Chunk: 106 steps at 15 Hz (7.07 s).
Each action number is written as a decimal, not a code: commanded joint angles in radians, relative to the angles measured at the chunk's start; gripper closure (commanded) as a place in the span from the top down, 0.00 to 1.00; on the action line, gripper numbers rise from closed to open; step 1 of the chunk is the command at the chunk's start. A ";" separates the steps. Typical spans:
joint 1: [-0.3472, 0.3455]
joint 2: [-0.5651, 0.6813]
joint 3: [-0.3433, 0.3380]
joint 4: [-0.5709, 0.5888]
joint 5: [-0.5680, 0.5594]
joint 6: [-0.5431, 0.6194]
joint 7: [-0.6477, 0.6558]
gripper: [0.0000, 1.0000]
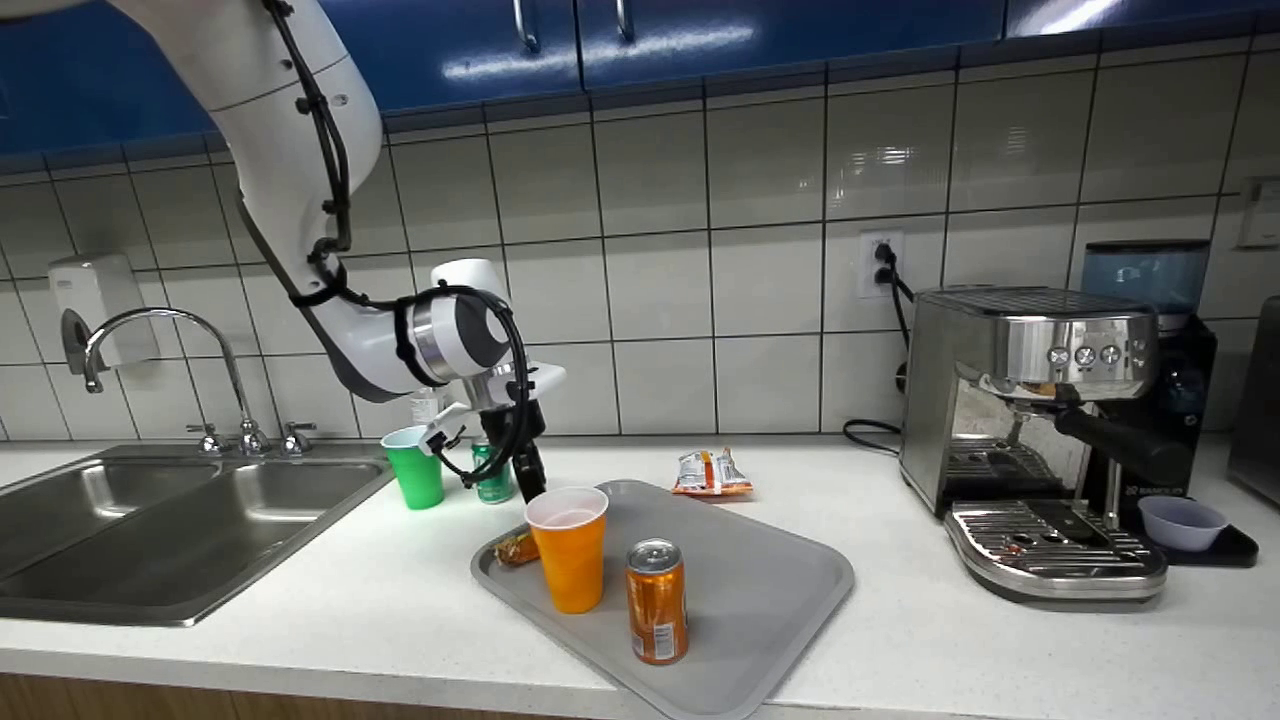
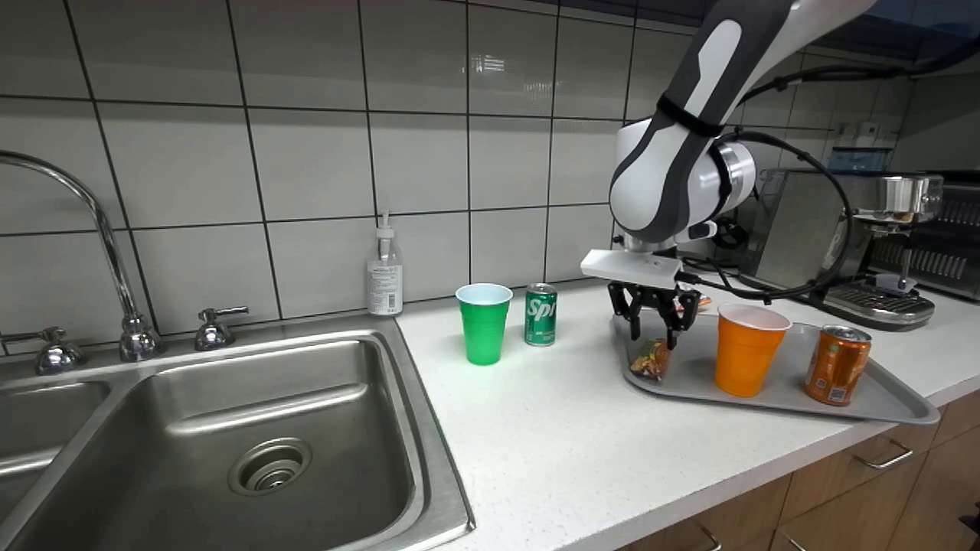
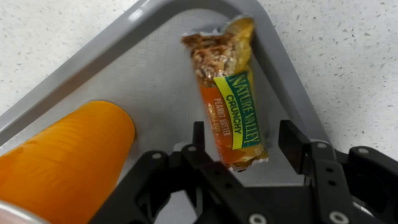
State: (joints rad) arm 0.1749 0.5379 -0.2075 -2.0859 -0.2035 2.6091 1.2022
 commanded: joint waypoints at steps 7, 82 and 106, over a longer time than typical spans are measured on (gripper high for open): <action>-0.002 -0.020 -0.005 -0.002 0.003 0.014 -0.025 1.00; -0.157 0.010 -0.073 0.196 0.078 0.083 -0.216 1.00; -0.137 0.314 -0.151 0.561 0.172 0.040 -0.112 1.00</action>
State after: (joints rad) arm 0.0363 0.7965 -0.3411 -1.6161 -0.0518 2.6985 1.0532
